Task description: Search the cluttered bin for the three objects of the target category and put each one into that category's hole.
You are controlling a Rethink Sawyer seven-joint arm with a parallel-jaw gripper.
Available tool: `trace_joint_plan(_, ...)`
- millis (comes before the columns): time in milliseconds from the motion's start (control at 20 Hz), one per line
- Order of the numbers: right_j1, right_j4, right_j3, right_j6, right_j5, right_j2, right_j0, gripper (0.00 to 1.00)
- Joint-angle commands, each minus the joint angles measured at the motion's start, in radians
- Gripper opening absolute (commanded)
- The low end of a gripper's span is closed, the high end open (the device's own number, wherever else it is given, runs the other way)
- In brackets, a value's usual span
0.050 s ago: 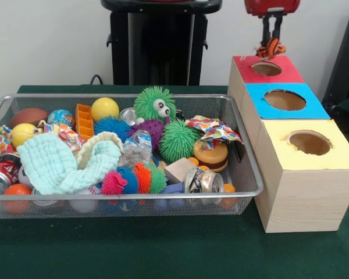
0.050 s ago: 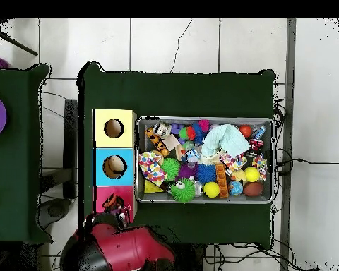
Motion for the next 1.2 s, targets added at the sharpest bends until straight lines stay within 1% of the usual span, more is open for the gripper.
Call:
trace_joint_plan(50,0.070,0.102,0.035,0.293,-0.074,-0.058,0.035,0.00)
trace_joint_plan(150,0.085,0.109,0.032,0.276,-0.091,-0.064,0.035,0.00)
trace_joint_plan(350,0.152,0.098,0.024,0.245,-0.169,-0.059,0.009,0.00)
trace_joint_plan(550,0.202,0.083,0.017,0.230,-0.235,-0.071,0.003,0.00)
trace_joint_plan(950,0.245,0.077,0.001,0.200,-0.270,-0.070,-0.020,0.00)
trace_joint_plan(1200,0.258,0.080,-0.004,0.196,-0.281,-0.079,-0.009,0.00)
